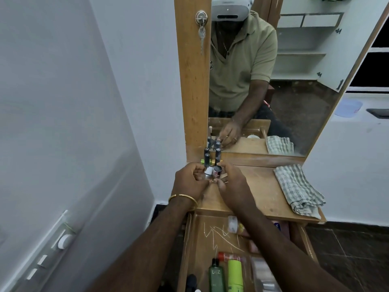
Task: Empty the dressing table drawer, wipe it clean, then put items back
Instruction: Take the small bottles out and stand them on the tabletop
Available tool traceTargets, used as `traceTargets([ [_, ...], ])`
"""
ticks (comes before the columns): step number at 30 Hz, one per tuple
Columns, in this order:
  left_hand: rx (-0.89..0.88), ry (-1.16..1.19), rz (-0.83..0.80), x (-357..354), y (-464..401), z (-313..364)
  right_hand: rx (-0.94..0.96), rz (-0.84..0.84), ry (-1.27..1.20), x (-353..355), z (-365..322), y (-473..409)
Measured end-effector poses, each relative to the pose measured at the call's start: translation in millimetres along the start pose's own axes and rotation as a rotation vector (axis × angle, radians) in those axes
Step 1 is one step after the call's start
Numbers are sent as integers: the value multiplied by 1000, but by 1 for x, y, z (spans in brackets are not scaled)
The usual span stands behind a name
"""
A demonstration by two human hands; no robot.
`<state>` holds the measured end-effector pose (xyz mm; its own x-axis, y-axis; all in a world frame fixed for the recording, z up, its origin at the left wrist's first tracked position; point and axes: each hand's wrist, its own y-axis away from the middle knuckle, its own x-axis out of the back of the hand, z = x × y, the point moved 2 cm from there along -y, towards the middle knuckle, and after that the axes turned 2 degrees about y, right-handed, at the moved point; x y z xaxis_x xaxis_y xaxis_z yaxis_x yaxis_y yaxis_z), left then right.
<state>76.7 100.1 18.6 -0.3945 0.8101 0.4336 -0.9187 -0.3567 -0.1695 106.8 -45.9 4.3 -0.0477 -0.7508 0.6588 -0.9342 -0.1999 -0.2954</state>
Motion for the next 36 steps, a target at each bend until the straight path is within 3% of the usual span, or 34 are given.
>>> traceTargets([
  [36,57,-37,63,5,7,10,-9,14,-33,13,-2,4],
])
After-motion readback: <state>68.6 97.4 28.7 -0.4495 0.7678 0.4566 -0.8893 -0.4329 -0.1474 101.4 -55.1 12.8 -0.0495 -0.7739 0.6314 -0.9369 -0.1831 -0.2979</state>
